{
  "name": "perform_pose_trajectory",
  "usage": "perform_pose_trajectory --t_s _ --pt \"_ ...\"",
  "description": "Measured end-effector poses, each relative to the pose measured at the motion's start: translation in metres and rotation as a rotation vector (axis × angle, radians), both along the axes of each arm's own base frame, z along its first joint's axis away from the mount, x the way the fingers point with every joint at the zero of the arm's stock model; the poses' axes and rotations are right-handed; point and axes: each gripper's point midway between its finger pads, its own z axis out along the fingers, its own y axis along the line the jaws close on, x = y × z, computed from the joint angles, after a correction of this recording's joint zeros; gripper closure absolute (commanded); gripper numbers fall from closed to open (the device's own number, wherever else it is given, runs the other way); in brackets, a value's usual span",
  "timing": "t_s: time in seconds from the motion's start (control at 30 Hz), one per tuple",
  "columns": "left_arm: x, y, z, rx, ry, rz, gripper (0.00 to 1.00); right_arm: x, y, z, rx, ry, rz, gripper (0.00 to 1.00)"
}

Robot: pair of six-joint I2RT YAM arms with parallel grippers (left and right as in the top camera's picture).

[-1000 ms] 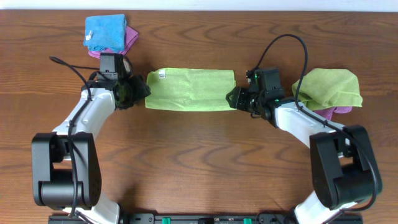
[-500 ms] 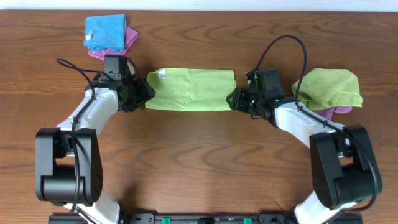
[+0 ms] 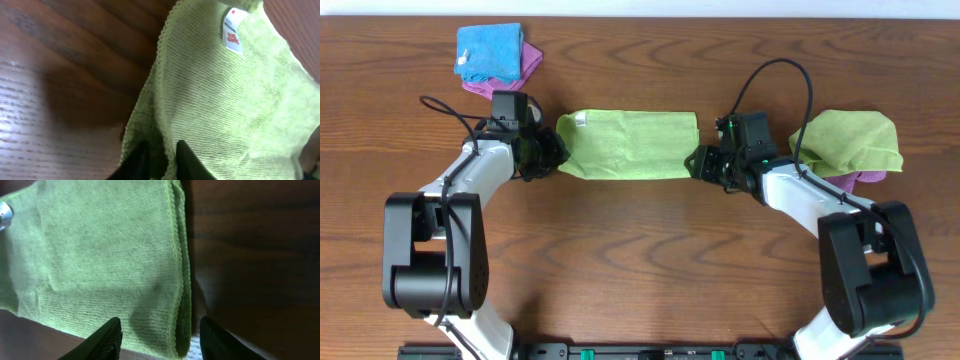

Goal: Fold the cloth
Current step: 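Grasp both ends of the folded strip with left and right grippers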

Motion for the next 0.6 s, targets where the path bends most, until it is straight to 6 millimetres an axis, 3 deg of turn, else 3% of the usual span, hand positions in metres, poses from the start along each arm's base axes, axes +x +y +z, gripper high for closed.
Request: perform_pose_trajectory --t_s 0.43,0.6 --pt "-0.0004 -0.0025 0.001 -0.015 0.001 -0.004 0.94 -0.0008 -0.0019 -0.0014 -0.024 -0.01 0.023 0.48" --pt "-0.0004 -0.0025 0.001 -0.016 0.001 -0.004 0.94 -0.001 -0.0003 -0.0007 -0.019 -0.014 0.036 0.59"
